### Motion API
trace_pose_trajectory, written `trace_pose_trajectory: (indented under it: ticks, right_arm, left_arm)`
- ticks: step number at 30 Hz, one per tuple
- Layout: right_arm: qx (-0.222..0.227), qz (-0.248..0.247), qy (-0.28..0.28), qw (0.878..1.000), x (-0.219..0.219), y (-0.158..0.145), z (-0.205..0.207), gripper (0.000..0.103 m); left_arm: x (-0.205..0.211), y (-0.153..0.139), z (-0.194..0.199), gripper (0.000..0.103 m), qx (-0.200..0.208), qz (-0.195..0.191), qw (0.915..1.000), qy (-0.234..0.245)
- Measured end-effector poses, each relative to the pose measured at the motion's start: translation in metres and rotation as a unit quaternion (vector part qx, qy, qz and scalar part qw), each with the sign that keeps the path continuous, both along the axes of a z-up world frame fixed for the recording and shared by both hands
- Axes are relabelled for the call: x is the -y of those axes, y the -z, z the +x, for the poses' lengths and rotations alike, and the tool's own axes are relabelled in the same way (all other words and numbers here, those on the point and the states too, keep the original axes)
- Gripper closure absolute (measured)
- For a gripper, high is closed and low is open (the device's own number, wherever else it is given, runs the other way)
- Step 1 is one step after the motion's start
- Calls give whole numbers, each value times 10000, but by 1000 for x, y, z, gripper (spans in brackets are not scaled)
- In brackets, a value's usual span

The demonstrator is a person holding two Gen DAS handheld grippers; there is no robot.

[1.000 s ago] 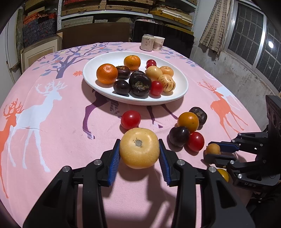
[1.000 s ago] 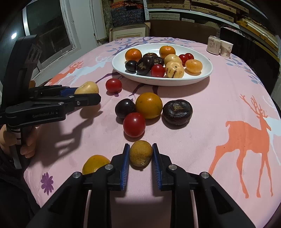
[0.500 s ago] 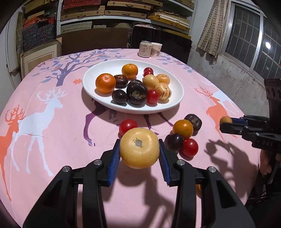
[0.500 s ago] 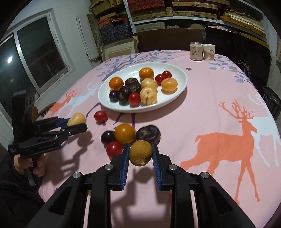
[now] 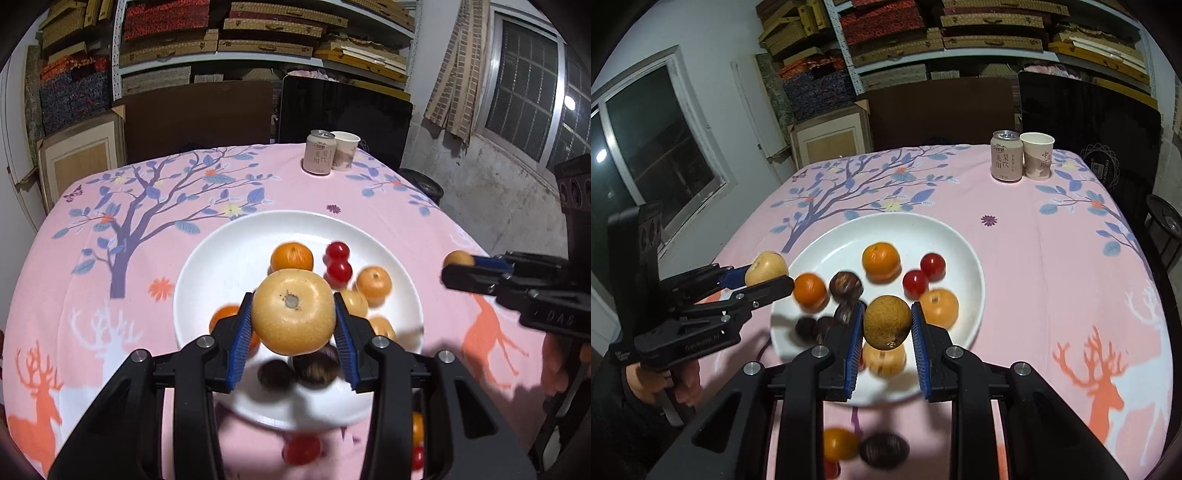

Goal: Organize fruits
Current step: 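Carry the pale yellow and yellow-brown fruits onto the plate and open both tools, then grasp a red tomato with the left tool while the right tool grasps a yellow-orange fruit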

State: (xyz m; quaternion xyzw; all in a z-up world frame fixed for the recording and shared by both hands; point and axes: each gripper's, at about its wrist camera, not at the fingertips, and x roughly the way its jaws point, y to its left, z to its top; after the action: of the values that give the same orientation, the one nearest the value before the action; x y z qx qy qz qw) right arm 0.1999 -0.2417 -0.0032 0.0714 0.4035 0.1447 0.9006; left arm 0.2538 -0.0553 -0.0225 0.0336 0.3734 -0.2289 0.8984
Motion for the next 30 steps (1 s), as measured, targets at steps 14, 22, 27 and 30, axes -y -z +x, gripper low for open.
trace_pose_trajectory:
  ticks: [14, 22, 27, 30]
  right_arm:
    - [-317, -332, -2, 9989, -25, 29, 63, 66]
    - [-14, -523, -20, 9986, -18, 13, -2, 63]
    - [-37, -434, -372, 9984, -16, 32, -83, 57]
    - [-73, -498, -606, 9969, -23, 51, -128, 57]
  left_arm:
    - [1, 25, 60, 33, -286, -9, 9989, -363]
    - [-18, 6, -4, 25, 144, 208, 9992, -323]
    - [-36, 32, -68, 23, 92, 593, 9980, -202]
    - [-43, 54, -94, 23, -111, 671, 9976, -136]
